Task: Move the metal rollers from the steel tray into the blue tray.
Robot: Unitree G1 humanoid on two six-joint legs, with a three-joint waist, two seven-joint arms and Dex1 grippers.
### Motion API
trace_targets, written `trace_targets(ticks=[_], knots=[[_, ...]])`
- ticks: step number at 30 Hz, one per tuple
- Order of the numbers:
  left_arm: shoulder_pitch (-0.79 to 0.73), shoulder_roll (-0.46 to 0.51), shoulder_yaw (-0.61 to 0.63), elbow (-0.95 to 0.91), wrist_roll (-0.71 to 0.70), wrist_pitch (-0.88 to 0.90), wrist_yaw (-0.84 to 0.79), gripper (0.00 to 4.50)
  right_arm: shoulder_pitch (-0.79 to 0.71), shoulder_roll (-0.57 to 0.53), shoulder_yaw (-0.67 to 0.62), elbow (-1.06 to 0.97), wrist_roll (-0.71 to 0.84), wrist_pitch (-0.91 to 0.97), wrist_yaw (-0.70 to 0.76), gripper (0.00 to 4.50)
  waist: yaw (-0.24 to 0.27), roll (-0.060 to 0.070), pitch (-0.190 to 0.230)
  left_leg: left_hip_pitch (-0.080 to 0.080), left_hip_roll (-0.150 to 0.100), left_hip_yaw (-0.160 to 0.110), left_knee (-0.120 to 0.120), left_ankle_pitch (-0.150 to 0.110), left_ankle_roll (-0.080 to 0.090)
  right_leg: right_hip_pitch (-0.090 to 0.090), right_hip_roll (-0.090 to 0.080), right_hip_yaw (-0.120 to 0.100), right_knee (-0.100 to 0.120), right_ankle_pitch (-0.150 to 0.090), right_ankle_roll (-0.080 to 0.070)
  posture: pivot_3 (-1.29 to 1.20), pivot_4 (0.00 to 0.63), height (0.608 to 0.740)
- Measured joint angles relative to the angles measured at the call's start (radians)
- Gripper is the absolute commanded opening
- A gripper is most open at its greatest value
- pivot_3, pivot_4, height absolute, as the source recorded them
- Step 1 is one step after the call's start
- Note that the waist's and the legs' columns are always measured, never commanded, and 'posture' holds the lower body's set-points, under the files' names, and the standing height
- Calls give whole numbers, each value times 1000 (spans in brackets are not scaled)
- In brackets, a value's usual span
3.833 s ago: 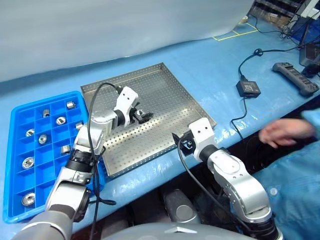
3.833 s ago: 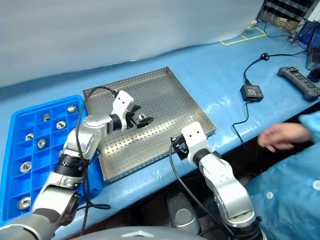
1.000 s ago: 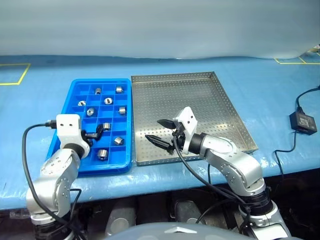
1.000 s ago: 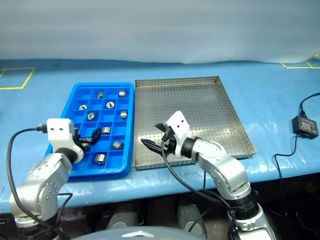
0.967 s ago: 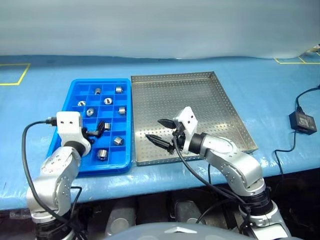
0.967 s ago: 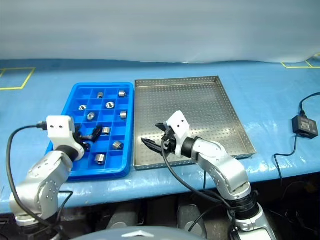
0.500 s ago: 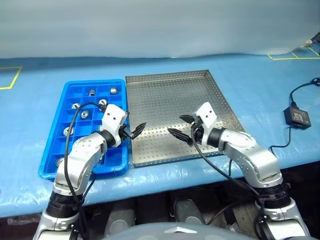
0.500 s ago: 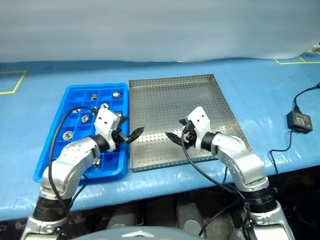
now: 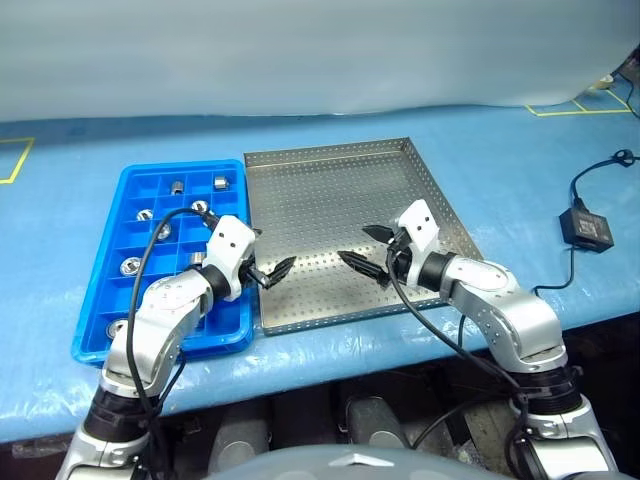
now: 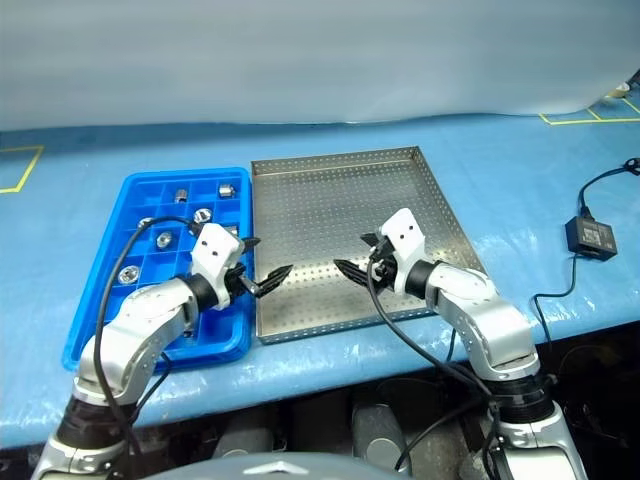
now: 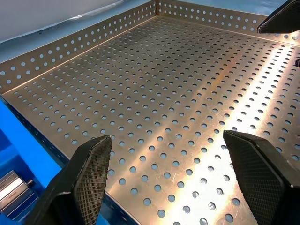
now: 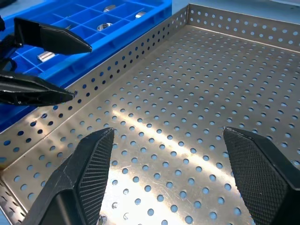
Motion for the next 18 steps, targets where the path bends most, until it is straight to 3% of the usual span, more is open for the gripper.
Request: trace_targets(ticks=[18], knots=[[30,0,20,-44,0,61,45,4500,-45,5,17,66,-42,-20,-2,4492,13,0,0,0,0,0,0,0,0,0,0,0,0,0,0,-68,150,740]])
